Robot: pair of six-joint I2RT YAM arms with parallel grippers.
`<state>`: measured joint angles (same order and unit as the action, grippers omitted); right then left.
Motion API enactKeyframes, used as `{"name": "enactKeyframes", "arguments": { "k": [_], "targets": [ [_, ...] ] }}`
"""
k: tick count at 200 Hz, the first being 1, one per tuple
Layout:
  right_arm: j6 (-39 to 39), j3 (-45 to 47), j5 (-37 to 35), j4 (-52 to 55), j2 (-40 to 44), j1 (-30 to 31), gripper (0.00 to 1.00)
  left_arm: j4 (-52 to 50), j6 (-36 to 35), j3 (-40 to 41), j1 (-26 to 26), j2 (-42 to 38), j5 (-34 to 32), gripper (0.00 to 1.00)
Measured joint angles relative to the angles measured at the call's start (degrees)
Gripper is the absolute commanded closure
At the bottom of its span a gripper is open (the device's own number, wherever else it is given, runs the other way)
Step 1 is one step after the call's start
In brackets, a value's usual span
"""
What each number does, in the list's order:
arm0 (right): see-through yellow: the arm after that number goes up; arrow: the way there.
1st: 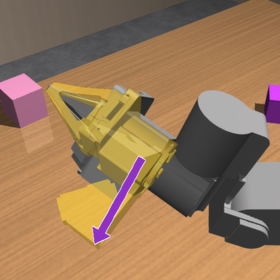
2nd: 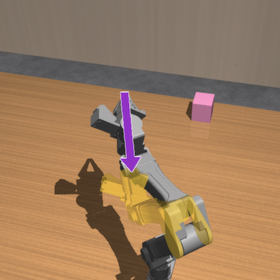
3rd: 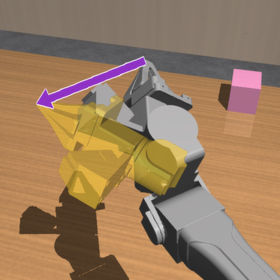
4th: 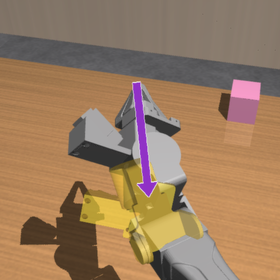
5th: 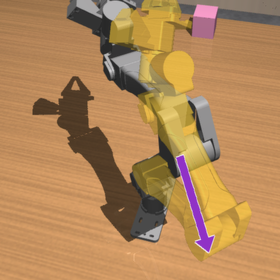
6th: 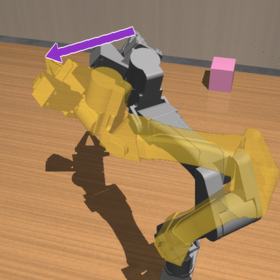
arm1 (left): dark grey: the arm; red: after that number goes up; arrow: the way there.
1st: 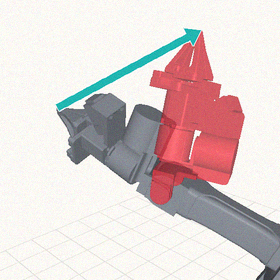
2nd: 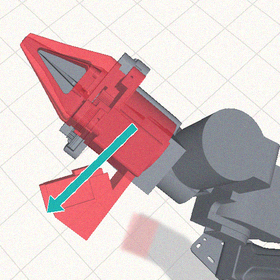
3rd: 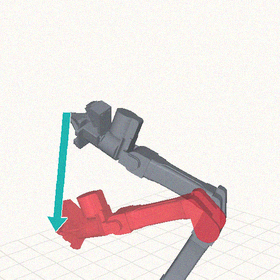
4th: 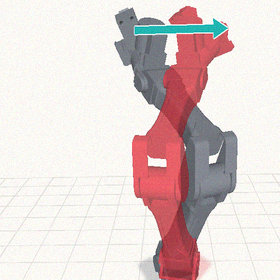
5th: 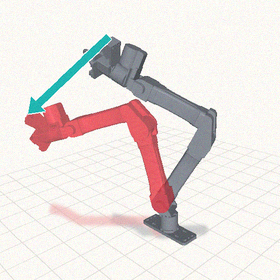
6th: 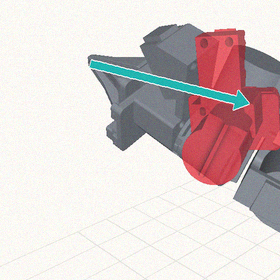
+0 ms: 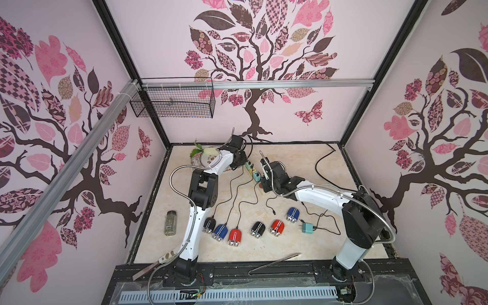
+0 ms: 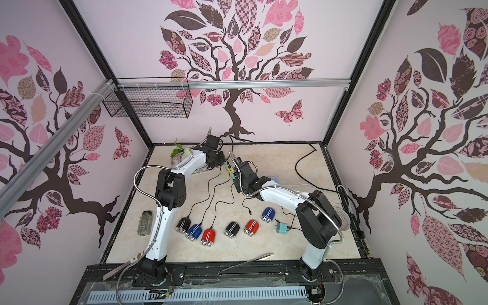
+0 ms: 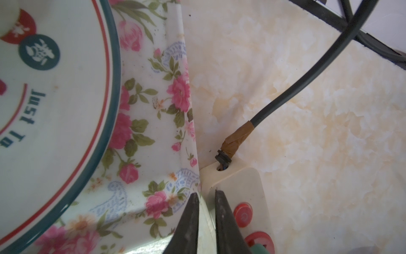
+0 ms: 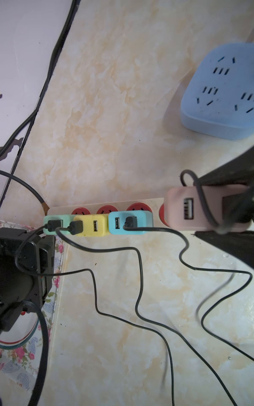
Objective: Unplug the electric shaver
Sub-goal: Remove the plug from the socket, then place the plug at the center of the board.
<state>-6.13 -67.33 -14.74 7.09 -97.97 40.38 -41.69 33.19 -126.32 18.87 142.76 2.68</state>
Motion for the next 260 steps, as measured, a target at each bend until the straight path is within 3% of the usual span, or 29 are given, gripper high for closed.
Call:
{"name": "enactKeyframes", "arguments": {
  "k": [100,205,260],
  "targets": [
    [-7.6,5.5,-1.4,5.6,12.3,0.0,0.71,0.0,-0.2,0.0,-0.1,0.0,0.2,0.83],
    [-19.2,10.4,-7.6,16.0,20.4,0.0,0.7,-1.1,-0.2,0.5,-1.4,-2.3,0.3,0.75],
    [-22.5,14.7,-2.1,13.8,20.3,-0.3,0.69,-0.4,-0.2,3.8,-2.1,-7.7,0.6,0.74]
  ]
}}
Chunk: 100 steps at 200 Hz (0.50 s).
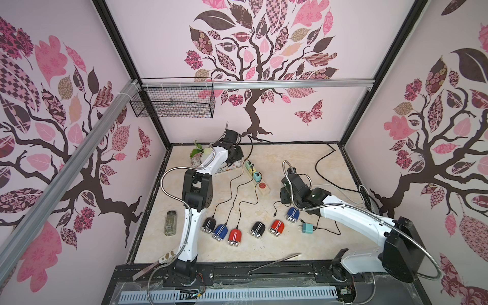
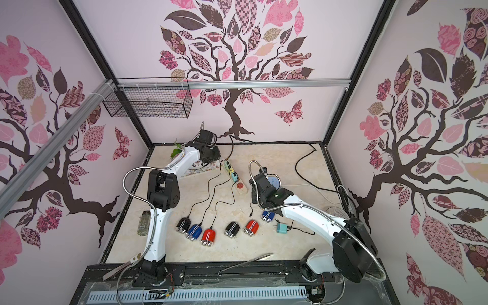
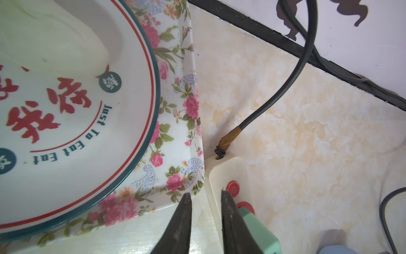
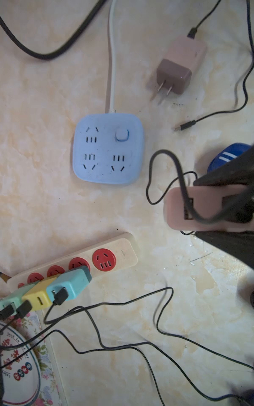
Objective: Unplug the electric shaver
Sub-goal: Place the plug at the center of the board.
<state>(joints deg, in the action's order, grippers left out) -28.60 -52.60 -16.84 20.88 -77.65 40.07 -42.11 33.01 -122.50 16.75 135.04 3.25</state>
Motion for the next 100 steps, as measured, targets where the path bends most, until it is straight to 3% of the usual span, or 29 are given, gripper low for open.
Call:
{"name": "enactKeyframes", "arguments": {
  "k": [100],
  "targets": [
    [-5.0,9.5,19.4,-13.5,-2.6,-6.8,0.69,3.9,0.5,14.8,-1.5,-10.9,0.0,0.73]
  ]
}}
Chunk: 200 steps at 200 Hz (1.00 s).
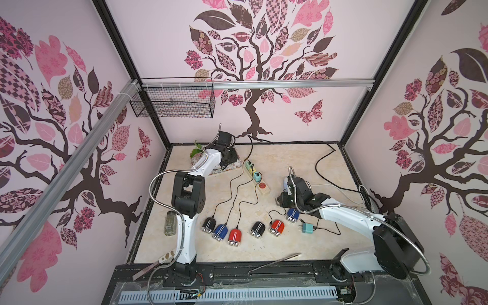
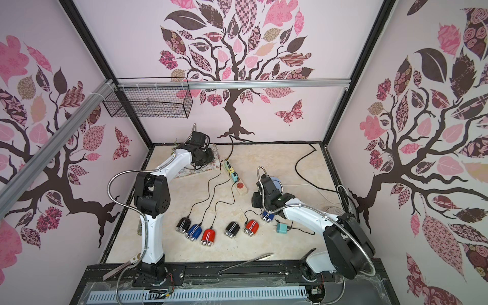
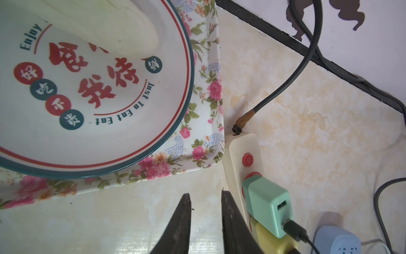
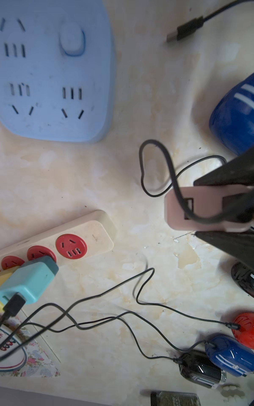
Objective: Unplug the electric shaver
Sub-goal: Place the plug at the center of the board.
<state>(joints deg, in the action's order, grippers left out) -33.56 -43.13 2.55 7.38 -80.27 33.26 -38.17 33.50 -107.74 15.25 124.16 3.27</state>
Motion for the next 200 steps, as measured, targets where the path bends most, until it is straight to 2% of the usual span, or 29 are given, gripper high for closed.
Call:
{"name": "enactKeyframes", "arguments": {
  "k": [78,108,154,169,200],
  "targets": [
    [-4.8,2.3,11.3,-10.3,-7.6,-2.6,0.67,2.1,-0.5,6.5,0.1,-5.3,0.5,0.73],
    [-6.9,2.6,16.1,-14.2,-10.4,-4.9,0.67,3.8,-0.5,14.2,0.3,-11.7,0.7,0.73],
    [-8.5,5.7,18.9,-17.6,-11.1,-7.2,0.6,6.9,-0.3,26.6,3.3,-20.7,0.4,0.72],
    [-8.7,6.4,19.4,-18.1,-11.1,-7.9,0.55,7.5,-0.3,29.1,4.7,-22.0,0.5,0.68],
    [-8.5,6.5,20.0,-18.6,-11.1,-8.3,0.52,7.9,-0.4,33.8,6.0,-25.0,0.4,0.62]
  ]
}}
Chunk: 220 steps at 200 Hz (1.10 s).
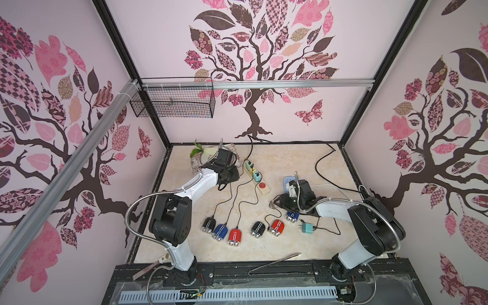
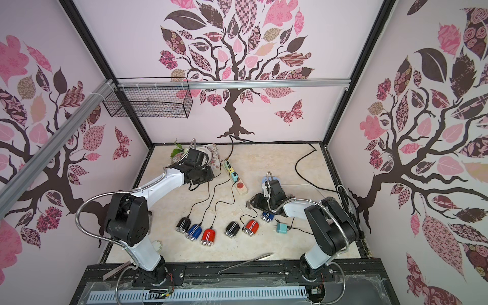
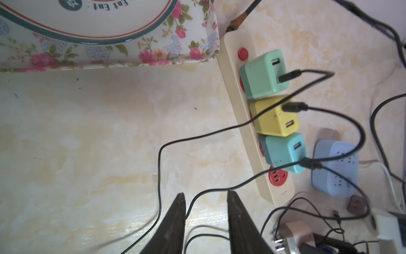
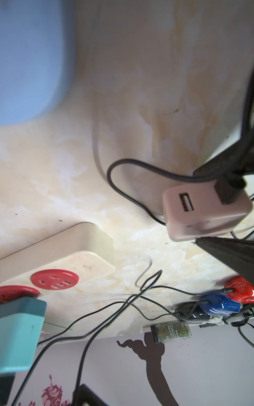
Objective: Unplug the electric shaver
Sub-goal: Place the plug at the center of the board.
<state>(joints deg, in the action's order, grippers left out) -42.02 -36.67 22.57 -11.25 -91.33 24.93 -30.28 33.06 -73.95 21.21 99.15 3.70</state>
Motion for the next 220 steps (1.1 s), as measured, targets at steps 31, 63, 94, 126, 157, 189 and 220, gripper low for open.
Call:
{"name": "enactKeyframes", "arguments": {
  "k": [31,63,94,126,157,189,220],
  "targets": [
    [0.4,0.0,-0.1,0.4,0.4,0.0,0.47,-0.2,-0.5,3.8,0.2,-5.1,-0.5,0.52],
    [1.6,-0.5,-1.4,3.3,2.1,0.0,0.39,-0.7,-1.0,6.5,0.2,-9.8,-1.0,0.36],
    [3.1,-1.1,-4.1,8.5,4.9,-0.2,0.38,-1.7,-1.4,9.4,0.4,-12.8,-1.6,0.33],
    [4.3,-2.6,-7.2,13.7,8.7,-0.3,0.37,-3.4,-1.7,11.8,1.5,-16.5,-2.6,0.34],
    [5.0,-4.0,-8.9,17.0,13.1,-0.3,0.38,-5.1,-1.7,12.9,5.3,-19.9,-5.2,0.37],
    [5.2,-4.4,-9.6,19.1,15.8,0.2,0.39,-6.8,-1.4,14.1,11.6,-21.4,-9.3,0.38],
    [5.2,-5.4,-11.8,21.8,16.8,2.9,0.39,-9.0,0.6,16.0,18.4,-21.4,-13.5,0.35]
  ]
}}
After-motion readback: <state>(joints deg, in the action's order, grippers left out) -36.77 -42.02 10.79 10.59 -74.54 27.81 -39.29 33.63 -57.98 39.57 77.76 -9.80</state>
